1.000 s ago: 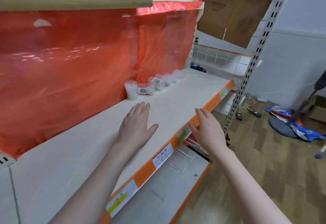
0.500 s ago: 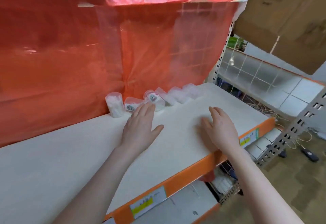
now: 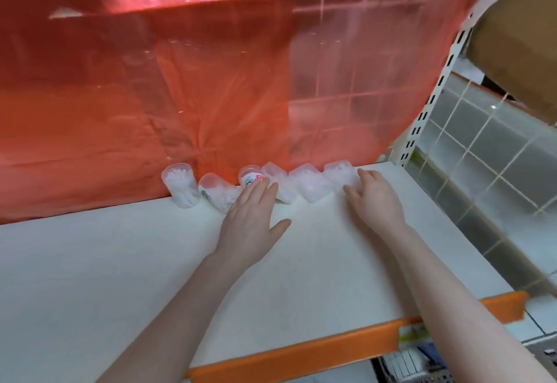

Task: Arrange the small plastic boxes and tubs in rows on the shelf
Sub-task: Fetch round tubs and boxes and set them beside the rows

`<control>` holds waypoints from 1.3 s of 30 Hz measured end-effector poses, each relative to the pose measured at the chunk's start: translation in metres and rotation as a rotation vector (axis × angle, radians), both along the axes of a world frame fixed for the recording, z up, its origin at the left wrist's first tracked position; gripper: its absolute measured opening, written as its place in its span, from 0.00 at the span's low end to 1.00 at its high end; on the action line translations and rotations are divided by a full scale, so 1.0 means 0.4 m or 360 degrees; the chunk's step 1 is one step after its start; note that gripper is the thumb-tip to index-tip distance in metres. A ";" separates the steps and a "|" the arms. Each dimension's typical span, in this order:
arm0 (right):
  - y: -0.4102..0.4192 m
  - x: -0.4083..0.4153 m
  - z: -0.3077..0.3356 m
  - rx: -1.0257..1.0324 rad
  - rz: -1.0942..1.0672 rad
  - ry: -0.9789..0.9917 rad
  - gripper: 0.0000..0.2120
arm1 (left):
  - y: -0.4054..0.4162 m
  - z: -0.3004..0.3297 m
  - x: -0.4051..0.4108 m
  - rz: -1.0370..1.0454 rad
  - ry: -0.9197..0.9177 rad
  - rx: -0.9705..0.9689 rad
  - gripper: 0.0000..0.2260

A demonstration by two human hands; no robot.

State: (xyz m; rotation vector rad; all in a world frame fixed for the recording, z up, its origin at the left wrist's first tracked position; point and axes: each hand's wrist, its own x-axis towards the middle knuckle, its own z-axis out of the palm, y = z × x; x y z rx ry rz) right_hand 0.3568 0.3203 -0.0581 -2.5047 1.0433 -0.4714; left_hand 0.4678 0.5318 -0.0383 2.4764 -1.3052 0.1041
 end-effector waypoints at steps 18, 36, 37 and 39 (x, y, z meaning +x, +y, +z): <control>-0.044 -0.063 -0.013 0.0130 -0.0032 0.0129 0.12 | -0.208 0.047 0.065 -0.0538 -0.0233 0.0557 0.35; -0.040 -0.237 0.002 0.0235 -0.0038 0.0283 0.13 | -0.299 0.042 0.018 -0.0633 -0.0300 0.0712 0.16; -0.039 -0.240 0.005 0.0236 -0.0033 0.0312 0.12 | -0.292 0.034 0.009 -0.0626 -0.0272 0.0679 0.18; -0.037 -0.239 0.012 0.0207 -0.0031 0.0352 0.11 | -0.279 0.022 -0.004 -0.0601 -0.0181 0.0601 0.18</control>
